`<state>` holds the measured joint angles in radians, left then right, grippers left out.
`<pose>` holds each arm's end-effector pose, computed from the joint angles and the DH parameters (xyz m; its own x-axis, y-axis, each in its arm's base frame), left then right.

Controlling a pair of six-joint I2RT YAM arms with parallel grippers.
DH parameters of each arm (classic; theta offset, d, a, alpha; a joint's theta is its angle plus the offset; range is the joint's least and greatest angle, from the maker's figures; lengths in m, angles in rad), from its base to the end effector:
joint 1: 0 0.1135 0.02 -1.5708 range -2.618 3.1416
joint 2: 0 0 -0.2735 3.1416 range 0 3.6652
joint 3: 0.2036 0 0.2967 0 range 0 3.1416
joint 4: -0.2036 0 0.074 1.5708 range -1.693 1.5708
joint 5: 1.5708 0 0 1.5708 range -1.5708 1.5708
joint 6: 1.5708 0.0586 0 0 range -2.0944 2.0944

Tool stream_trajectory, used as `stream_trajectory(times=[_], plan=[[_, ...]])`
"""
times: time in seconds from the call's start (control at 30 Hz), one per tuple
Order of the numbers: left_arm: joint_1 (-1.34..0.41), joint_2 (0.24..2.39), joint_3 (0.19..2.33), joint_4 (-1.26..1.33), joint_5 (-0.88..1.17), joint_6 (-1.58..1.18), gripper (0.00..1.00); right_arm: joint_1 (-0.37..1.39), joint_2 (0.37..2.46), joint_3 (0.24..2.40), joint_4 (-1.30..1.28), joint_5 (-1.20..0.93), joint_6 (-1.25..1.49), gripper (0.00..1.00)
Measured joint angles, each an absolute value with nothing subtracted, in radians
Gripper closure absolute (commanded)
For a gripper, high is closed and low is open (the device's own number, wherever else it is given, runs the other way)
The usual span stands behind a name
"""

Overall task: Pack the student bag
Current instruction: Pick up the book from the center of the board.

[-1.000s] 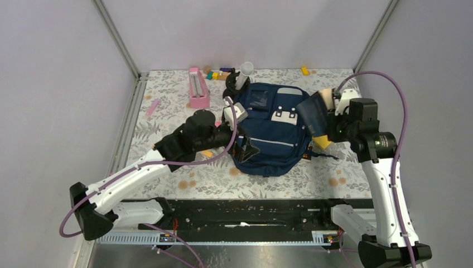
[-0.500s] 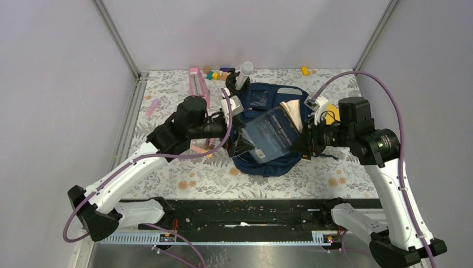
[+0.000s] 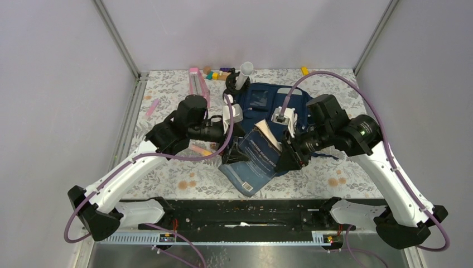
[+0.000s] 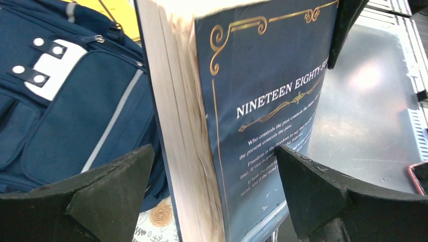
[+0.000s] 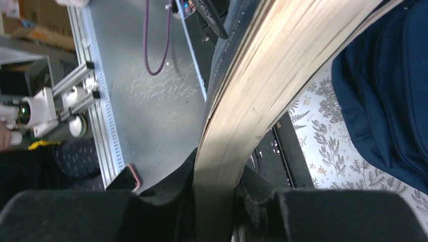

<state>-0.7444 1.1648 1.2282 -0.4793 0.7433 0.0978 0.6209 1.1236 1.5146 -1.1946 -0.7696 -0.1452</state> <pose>0.1977 -0.2360 0.3957 -0.2026 0.2843 -0.9371 0.9786 0.0948 -0.1828 0.1618 0.1659 0.4427 -0.4621 -0.4582 -0.7593 -0.8869 0.2394 0.3952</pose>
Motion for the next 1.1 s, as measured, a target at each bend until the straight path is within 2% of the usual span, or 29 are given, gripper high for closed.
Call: stream_trajectory(times=[0.27,0.83,1.1], plan=[[-0.703,1.152,1.214,-0.528,0.865,0.113,0.01,0.730,1.176,1.571,-1.268,-0.769,-0.204,1.00],[-0.612,1.203,1.215,-0.564,1.186,0.079,0.01,0.759,1.160,1.650,-1.352,-0.799,-0.276,1.00],[-0.659,1.242,1.135,-0.263,1.365,-0.212,0.01,0.765,1.156,1.650,-1.353,-0.805,-0.291,1.00]])
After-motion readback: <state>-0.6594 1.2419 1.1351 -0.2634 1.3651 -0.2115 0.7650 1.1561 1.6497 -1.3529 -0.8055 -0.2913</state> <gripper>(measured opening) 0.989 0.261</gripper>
